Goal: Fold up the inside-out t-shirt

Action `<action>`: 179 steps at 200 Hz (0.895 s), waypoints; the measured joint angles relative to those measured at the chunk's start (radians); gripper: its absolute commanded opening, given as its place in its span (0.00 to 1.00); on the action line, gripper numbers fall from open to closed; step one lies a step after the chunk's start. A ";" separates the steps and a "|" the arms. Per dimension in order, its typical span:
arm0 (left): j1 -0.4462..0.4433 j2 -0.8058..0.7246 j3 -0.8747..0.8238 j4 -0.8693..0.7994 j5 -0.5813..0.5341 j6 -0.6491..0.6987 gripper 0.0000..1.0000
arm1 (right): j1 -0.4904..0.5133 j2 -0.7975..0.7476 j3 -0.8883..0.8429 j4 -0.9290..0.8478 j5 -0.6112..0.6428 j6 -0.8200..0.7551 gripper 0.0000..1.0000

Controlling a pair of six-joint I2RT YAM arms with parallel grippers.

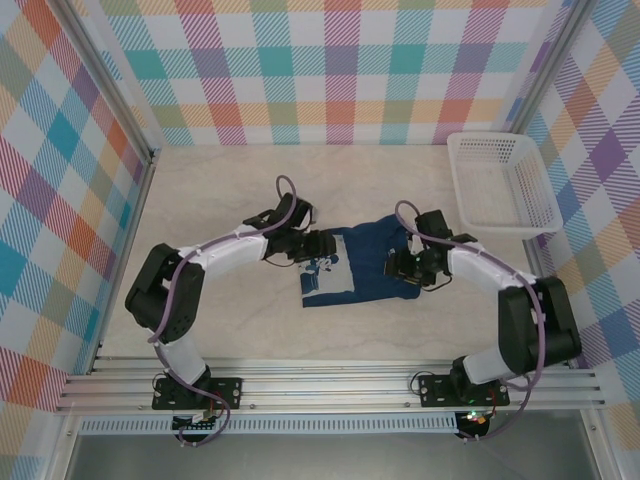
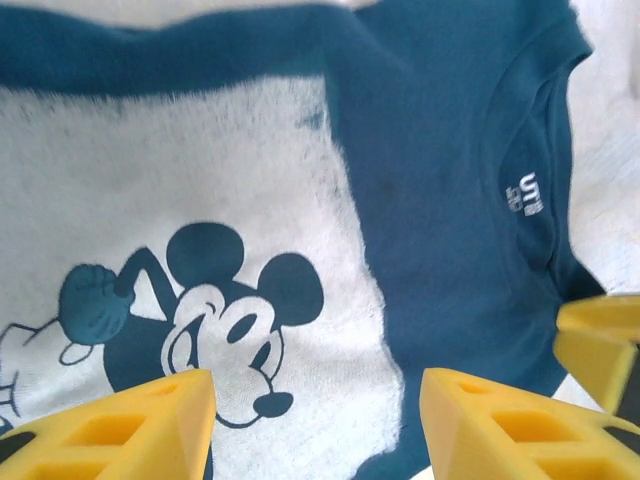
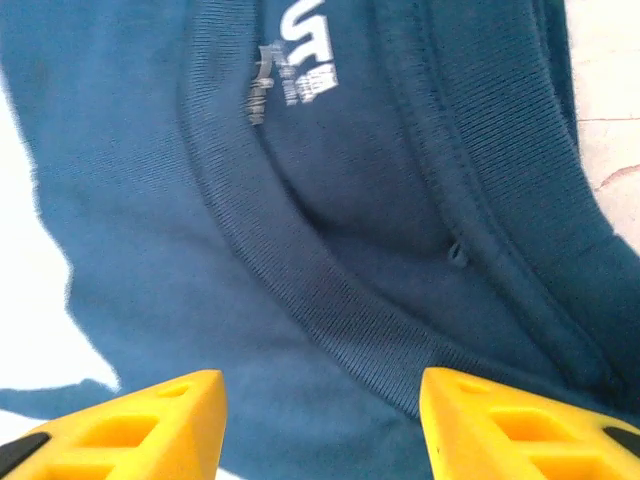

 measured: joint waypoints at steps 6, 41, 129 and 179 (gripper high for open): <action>-0.003 0.015 0.001 0.000 0.009 0.009 0.56 | 0.000 0.027 0.010 -0.001 0.002 0.001 0.52; -0.012 0.123 0.010 -0.025 0.047 0.068 0.56 | 0.000 0.158 0.095 -0.002 0.030 0.002 0.52; -0.289 -0.092 -0.280 0.051 -0.004 0.050 0.57 | 0.044 0.510 0.536 -0.057 -0.068 -0.116 0.55; -0.309 -0.298 -0.299 0.060 -0.163 0.027 0.67 | 0.092 0.478 0.631 -0.046 -0.133 -0.183 0.63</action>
